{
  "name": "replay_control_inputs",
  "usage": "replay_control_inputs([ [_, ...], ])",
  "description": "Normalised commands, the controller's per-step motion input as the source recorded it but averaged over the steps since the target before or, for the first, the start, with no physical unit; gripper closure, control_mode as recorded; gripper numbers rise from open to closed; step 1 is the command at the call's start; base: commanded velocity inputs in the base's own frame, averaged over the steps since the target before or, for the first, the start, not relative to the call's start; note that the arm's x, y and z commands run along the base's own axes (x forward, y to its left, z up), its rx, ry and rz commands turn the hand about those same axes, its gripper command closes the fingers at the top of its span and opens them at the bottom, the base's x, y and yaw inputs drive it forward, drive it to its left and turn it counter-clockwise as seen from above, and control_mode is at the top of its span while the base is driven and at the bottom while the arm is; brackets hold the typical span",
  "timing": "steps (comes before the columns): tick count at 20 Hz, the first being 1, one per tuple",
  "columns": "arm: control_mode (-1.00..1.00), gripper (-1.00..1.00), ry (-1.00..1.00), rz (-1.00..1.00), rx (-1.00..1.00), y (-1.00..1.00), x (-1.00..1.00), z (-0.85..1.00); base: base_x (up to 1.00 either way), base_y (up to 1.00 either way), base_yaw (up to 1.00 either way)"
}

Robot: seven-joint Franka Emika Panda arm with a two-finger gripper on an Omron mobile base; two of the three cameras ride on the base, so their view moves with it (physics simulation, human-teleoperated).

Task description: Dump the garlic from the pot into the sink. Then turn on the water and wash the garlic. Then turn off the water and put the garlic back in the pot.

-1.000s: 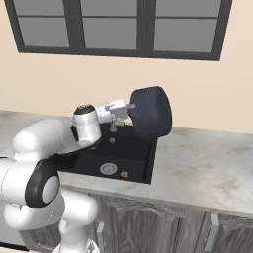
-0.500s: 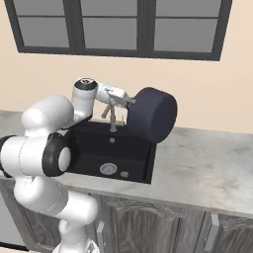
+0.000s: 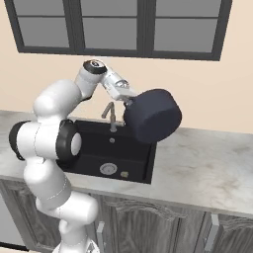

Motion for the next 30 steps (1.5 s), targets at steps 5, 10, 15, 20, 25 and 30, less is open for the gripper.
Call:
replay_control_inputs([
  [5,-1.00,1.00,-0.45,-0.22,0.11,-0.04,-0.50,0.00,0.00,0.00,0.00],
  [10,-1.00,1.00,-0.47,-0.01,0.02,-0.04,-0.60,0.00,0.00,0.00,0.00],
  [15,-1.00,1.00,-0.32,0.00,0.07,-0.18,-0.23,0.00,0.00,0.00,0.00],
  [20,-1.00,1.00,-0.26,0.00,0.13,-0.25,-0.02,0.00,0.00,0.00,0.00],
  [25,-1.00,1.00,-0.18,0.00,0.11,-0.28,0.00,0.00,0.00,0.00,0.00],
  [30,-1.00,1.00,-0.13,0.00,0.04,-0.25,0.00,-0.02,0.00,0.00,0.00],
])
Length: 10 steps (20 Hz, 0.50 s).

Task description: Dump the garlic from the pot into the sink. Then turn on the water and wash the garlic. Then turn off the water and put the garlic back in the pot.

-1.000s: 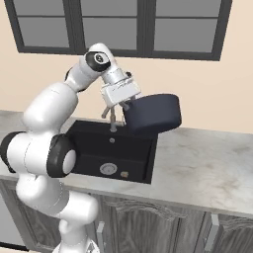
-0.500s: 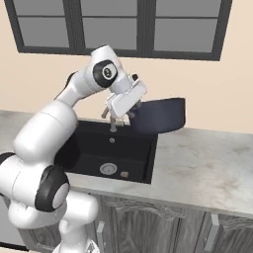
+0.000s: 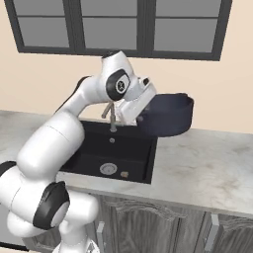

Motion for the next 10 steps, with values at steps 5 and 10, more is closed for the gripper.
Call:
replay_control_inputs([
  [5,-1.00,1.00,-0.01,0.00,0.15,-0.45,0.00,-0.22,0.00,0.00,0.00],
  [10,-1.00,1.00,0.01,0.00,0.20,-0.41,0.10,-0.35,0.00,0.00,0.00],
])
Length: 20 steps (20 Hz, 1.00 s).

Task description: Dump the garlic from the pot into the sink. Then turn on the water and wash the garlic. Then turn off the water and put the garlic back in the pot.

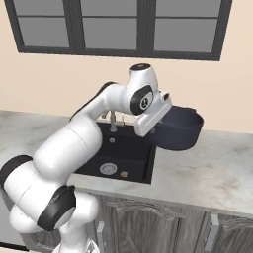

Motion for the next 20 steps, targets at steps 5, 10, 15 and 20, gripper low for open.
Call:
replay_control_inputs([
  [5,-1.00,1.00,0.00,0.00,0.12,-0.38,0.04,-0.50,0.00,0.00,0.00],
  [10,-1.00,1.00,-0.04,0.00,0.02,-0.26,0.00,-0.55,0.00,0.00,0.00],
  [15,-1.00,1.00,-0.24,0.00,-0.01,-0.04,0.00,-0.46,0.00,0.00,0.00],
  [20,-1.00,1.00,-0.19,0.05,-0.04,0.00,0.06,-0.53,0.00,0.00,0.00],
])
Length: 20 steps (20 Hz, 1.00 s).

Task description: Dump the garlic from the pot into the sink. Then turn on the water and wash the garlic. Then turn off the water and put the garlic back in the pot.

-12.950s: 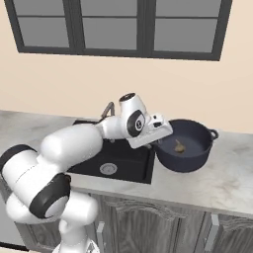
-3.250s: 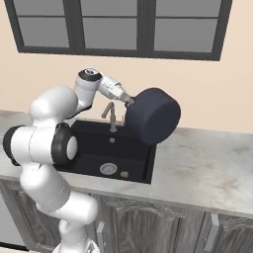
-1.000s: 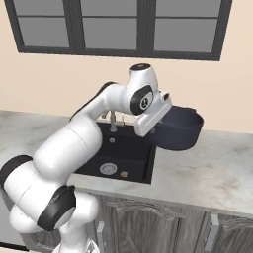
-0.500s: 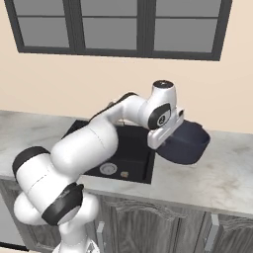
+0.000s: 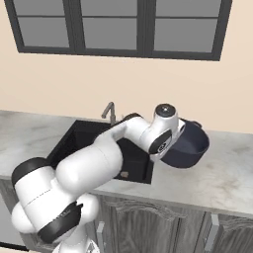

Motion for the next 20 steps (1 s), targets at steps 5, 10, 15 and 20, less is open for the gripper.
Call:
replay_control_inputs([
  [5,-1.00,1.00,0.00,0.03,-0.06,0.00,0.03,-0.36,0.00,0.00,0.00],
  [10,-1.00,1.00,0.00,0.00,-0.06,0.00,0.00,-0.23,0.00,0.00,0.00],
  [15,-1.00,1.00,0.00,0.00,-0.03,-0.02,0.00,-0.17,0.00,0.00,0.00],
  [20,-1.00,1.00,0.00,0.00,-0.03,-0.03,0.02,-0.17,0.00,0.00,0.00],
])
